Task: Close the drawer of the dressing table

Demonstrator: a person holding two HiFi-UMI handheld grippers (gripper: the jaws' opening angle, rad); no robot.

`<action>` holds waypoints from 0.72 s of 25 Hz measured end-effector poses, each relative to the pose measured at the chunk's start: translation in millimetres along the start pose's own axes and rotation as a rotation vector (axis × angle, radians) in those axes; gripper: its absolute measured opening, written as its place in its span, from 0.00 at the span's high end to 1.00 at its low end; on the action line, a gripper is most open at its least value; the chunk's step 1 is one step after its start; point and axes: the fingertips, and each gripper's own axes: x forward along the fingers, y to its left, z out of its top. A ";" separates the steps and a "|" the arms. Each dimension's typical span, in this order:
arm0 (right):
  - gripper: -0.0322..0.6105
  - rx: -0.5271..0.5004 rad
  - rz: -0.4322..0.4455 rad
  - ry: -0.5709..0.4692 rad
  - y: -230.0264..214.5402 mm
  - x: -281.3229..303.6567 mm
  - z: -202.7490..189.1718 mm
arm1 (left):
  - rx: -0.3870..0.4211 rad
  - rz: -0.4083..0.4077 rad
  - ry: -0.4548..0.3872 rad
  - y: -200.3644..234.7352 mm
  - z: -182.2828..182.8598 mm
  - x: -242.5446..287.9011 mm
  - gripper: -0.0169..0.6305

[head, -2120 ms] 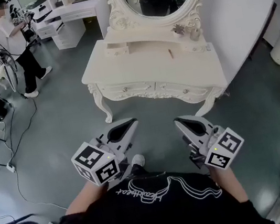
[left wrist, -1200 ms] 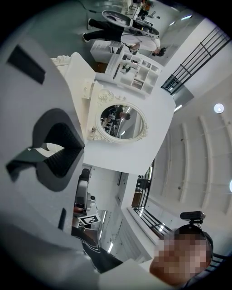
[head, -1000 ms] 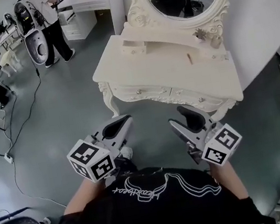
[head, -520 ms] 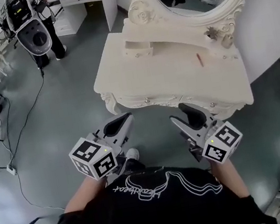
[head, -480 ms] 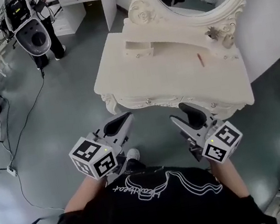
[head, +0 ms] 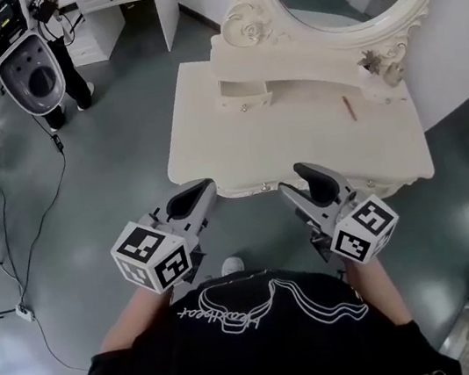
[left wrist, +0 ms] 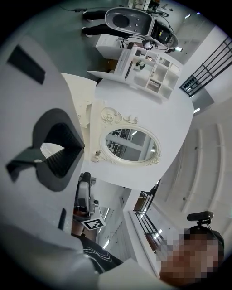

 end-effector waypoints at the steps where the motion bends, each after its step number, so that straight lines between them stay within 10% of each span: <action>1: 0.64 0.004 -0.006 -0.003 -1.2 7.1 0.5 | 0.009 0.001 0.003 8.3 1.9 -0.2 0.97; 18: 0.65 0.047 -0.088 0.056 -56.1 70.7 -24.7 | -0.014 0.038 0.028 80.0 -2.5 37.4 0.97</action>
